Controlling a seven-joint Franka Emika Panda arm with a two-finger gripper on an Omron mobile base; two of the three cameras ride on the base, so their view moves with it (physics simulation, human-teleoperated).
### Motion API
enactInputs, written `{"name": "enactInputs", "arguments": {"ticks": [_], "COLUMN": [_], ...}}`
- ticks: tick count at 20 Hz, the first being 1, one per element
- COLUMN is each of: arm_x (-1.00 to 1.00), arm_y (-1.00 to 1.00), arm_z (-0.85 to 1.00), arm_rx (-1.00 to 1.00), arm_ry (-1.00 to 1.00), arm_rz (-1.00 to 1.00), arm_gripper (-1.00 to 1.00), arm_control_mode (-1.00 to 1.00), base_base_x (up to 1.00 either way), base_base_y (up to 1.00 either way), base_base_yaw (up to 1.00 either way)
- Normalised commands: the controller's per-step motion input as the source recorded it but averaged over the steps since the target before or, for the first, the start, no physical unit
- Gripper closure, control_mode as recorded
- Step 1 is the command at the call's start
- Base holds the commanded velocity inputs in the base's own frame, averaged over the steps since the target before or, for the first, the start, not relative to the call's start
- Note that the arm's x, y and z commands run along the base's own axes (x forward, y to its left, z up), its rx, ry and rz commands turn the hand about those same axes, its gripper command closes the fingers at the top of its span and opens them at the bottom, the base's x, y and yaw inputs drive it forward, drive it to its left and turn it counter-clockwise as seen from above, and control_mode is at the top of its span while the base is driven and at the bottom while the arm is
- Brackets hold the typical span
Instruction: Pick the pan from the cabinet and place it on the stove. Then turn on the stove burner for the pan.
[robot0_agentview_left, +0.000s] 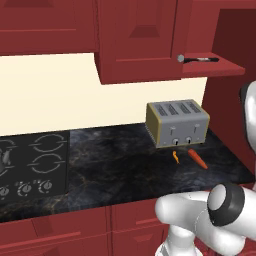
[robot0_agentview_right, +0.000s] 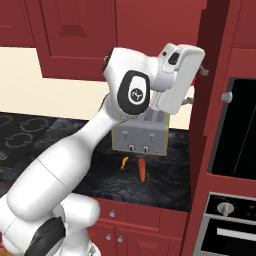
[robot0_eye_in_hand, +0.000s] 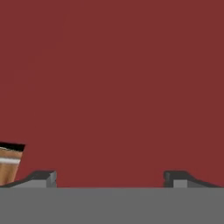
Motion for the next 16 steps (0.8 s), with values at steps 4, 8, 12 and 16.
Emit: {"name": "enactInputs", "arguments": {"ticks": [4, 8, 12, 16], "arm_x": [-0.23, -0.17, -0.12, -0.12], "arm_y": [0.42, 1.0, 1.0, 0.99], "arm_z": [-0.1, -0.11, -0.17, -0.14], "arm_rx": [0.0, 0.0, 0.0, 0.07], "arm_ry": [-0.11, -0.15, -0.23, -0.33], "arm_rz": [0.0, 0.02, 0.04, 0.08], "arm_gripper": [-1.0, -1.0, -1.0, -1.0], "arm_control_mode": [-1.0, -1.0, -1.0, -1.0], "base_base_x": [0.0, 0.0, 0.0, 0.0], "base_base_y": [0.0, 0.0, 0.0, 0.0], "base_base_yaw": [0.0, 0.0, 0.0, 0.0]}}
